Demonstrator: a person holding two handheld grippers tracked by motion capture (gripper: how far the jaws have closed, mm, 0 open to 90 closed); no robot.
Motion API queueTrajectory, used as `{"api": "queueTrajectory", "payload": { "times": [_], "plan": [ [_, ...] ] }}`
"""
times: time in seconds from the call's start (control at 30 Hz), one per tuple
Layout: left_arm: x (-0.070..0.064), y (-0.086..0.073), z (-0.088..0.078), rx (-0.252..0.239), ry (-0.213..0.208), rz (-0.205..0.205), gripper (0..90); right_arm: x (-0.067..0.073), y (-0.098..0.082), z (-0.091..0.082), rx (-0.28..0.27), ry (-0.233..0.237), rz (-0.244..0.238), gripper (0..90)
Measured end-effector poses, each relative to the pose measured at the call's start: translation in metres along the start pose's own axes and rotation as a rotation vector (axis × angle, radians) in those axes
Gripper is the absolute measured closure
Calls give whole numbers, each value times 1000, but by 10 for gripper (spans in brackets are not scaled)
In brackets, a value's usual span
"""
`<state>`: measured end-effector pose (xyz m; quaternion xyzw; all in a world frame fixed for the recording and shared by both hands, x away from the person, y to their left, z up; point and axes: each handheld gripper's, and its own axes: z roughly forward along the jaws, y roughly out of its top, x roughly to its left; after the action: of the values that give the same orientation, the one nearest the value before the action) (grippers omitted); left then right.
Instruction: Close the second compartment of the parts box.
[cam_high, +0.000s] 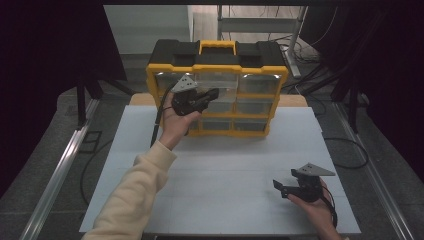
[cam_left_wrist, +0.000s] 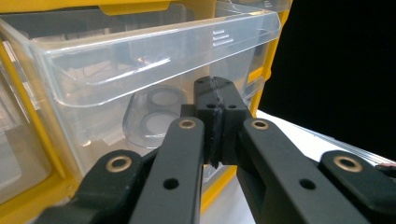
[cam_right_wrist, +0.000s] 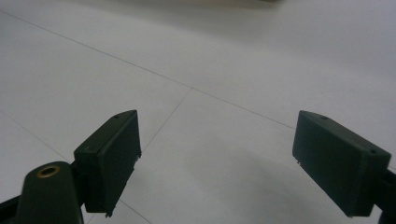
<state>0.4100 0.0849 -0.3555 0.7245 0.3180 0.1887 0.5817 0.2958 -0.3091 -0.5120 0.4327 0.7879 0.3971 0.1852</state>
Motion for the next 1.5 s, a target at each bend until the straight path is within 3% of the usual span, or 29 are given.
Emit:
{"api": "queueTrajectory", "payload": {
  "times": [1.5],
  "plan": [
    [15,12,20,5,51,-33,884,0,0,0,-3,3,-3,155]
  ]
}}
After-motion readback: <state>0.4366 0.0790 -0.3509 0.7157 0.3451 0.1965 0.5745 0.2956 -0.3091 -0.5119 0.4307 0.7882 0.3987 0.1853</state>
